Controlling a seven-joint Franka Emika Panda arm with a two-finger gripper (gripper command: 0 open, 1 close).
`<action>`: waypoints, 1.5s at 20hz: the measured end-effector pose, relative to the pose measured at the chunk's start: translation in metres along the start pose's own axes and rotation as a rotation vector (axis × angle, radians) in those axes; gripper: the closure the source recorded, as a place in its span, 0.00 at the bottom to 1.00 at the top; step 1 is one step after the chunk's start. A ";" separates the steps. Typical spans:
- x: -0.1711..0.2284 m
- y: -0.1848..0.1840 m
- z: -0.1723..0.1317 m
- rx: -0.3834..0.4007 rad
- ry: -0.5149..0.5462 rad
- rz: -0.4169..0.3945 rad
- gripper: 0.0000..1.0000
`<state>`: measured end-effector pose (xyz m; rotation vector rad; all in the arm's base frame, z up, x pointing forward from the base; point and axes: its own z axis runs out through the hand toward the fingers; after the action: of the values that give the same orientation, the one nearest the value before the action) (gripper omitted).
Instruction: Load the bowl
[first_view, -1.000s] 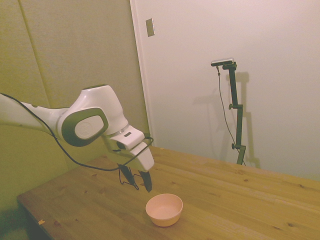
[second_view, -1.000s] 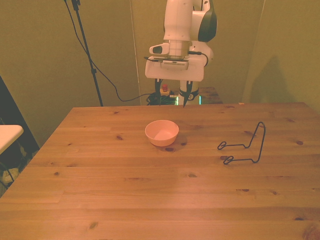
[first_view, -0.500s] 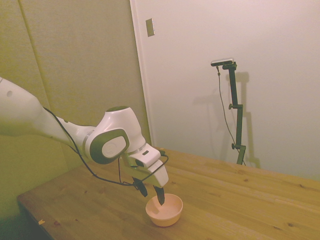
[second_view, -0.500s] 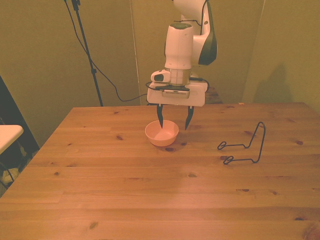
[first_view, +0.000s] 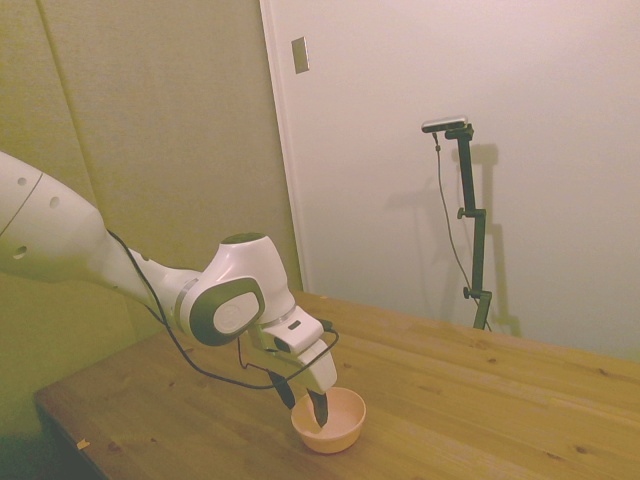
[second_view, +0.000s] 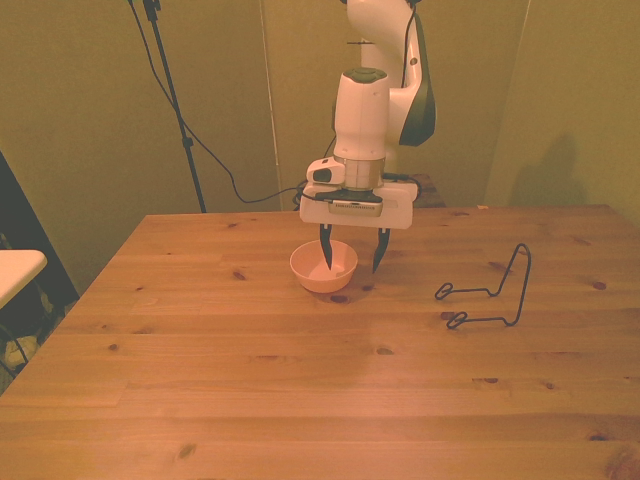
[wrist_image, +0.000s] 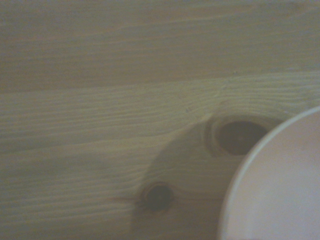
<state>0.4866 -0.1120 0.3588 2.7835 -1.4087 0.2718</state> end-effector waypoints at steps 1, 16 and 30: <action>-0.001 -0.001 0.002 -0.002 -0.003 -0.001 1.00; -0.006 -0.011 0.001 0.003 -0.008 -0.002 1.00; 0.023 -0.033 -0.063 0.134 -0.066 0.061 1.00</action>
<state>0.5170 -0.1046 0.4268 2.8836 -1.5484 0.2878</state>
